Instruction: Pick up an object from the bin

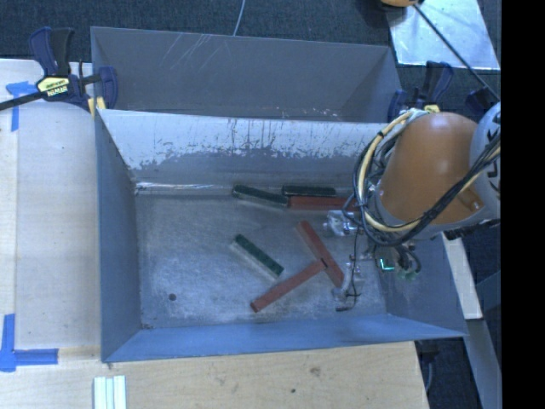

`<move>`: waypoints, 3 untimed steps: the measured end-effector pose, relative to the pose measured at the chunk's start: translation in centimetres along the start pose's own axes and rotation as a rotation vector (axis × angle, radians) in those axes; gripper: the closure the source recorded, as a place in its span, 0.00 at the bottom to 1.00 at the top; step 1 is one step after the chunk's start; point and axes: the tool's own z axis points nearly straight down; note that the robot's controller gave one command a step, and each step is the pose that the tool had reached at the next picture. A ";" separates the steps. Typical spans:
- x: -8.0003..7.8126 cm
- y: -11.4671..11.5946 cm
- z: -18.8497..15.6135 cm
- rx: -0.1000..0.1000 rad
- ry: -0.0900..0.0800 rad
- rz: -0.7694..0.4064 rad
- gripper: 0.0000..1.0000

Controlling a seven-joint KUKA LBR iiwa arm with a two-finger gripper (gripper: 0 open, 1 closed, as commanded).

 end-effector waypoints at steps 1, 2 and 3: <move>-0.2 0.0 -0.4 0.001 -0.008 -0.002 0.00; -0.8 3.8 4.1 0.004 -0.016 -0.185 0.00; -1.0 6.8 4.7 0.000 -0.005 -0.253 0.00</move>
Offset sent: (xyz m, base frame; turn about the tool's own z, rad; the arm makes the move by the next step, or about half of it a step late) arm 0.0087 0.0775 -0.0872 -0.3526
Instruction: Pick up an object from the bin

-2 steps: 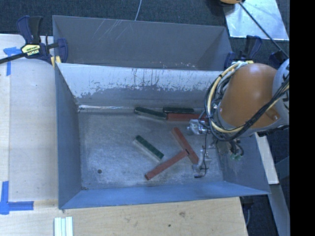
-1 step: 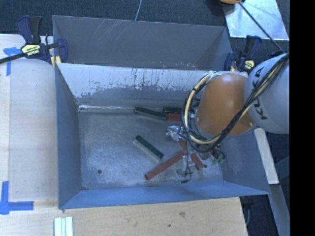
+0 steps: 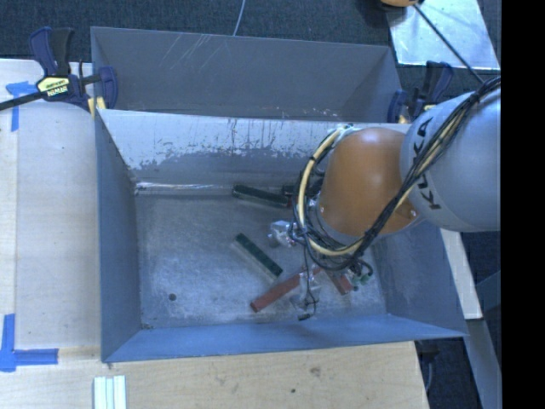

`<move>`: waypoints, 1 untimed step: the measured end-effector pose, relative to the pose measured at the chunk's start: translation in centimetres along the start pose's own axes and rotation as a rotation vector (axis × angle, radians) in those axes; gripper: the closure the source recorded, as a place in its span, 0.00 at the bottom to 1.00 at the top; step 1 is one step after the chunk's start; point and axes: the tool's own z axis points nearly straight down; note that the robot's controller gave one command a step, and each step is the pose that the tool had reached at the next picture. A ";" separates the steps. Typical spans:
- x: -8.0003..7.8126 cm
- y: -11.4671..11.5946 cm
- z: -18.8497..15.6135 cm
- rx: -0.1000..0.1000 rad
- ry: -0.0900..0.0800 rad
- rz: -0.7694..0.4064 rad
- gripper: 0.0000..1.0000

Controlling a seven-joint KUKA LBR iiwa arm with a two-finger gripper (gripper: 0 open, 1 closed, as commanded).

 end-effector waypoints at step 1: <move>-0.3 0.1 -2.2 0.002 -0.006 -0.033 0.00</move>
Offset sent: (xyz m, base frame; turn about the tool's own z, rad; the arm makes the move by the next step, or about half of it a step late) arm 0.0010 0.0041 -0.0398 0.0669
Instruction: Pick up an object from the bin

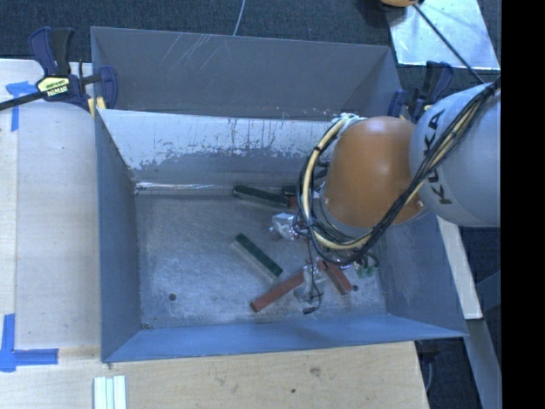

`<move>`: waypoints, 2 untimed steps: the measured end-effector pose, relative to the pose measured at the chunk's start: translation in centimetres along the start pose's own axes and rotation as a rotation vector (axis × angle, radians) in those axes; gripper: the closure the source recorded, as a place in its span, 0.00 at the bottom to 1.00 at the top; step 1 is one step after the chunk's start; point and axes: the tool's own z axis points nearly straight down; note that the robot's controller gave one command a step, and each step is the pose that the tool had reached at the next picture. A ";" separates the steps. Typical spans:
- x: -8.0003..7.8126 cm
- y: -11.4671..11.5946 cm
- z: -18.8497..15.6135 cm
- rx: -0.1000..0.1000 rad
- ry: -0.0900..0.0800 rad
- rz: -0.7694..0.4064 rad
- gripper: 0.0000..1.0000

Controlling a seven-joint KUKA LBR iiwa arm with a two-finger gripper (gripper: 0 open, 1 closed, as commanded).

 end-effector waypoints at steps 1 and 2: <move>0.0 0.2 5.9 0.000 0.002 0.099 0.00; 0.2 0.6 6.1 0.000 0.001 -0.075 1.00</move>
Offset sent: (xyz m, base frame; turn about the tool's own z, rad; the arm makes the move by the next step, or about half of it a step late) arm -0.0043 0.0053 -0.0622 -0.0759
